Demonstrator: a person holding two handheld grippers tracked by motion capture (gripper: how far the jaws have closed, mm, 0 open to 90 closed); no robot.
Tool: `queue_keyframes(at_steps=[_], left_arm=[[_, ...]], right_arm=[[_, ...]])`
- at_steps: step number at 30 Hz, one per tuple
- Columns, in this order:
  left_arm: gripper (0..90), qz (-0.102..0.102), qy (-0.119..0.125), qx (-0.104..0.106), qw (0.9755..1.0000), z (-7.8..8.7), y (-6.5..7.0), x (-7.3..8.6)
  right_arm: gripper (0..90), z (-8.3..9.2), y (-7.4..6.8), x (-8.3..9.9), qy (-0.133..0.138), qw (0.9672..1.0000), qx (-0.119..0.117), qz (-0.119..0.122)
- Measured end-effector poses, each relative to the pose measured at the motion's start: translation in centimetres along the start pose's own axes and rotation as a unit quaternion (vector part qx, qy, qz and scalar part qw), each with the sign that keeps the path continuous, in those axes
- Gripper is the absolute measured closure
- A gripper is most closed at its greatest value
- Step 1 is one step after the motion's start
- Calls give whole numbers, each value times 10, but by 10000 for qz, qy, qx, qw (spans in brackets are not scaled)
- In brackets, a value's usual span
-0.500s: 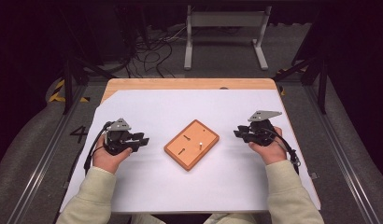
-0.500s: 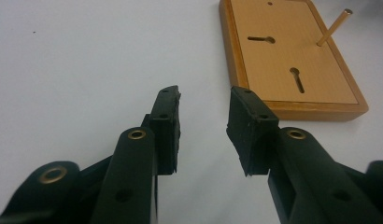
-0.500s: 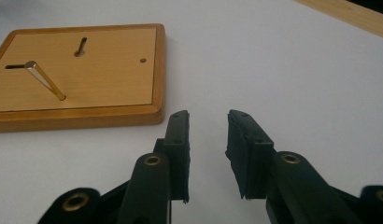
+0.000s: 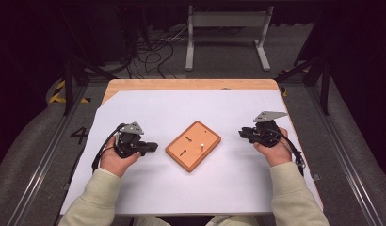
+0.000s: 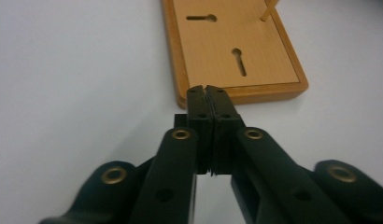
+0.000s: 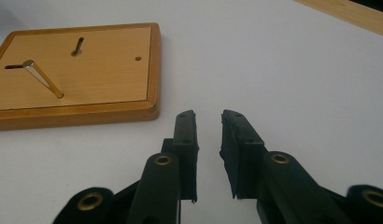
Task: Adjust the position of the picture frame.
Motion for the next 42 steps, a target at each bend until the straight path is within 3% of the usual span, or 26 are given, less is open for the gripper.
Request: queue_keyframes(at_steps=[9, 17, 20, 24, 29, 42], left_arm=[[899, -104, -520, 337, 9980, -15, 9, 0], [899, -108, -1127, 470, 9925, -37, 13, 0], [899, -92, -1193, 425, 9919, -41, 12, 0], [898, 35, -1217, 278, 9922, -49, 10, -1], [898, 95, -1347, 32, 9908, -58, 6, -3], [896, 101, -1009, -382, 9941, -69, -4, -16]], right_arm=[[882, -3, 0, 1, -127, 9998, -158, -24], [896, 3, 1, 3, -76, 9997, -200, -93], [896, 5, 1, 3, -56, 9998, -188, -101], [897, 6, -1, 5, -81, 9998, -162, -100], [897, 13, 0, 9, -8, 9999, -114, -117], [897, 28, 2, 21, 33, 9996, -22, -273]])
Point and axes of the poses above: each handheld gripper's, and its own axes: z roughly backward along the jaws, x roughly out of its underside, y roughly to its right, the point moved 3 cm from there along -z, roughly forward along the jaws, and after that the axes turned 3 degrees about -y, right-handed, at the moved point
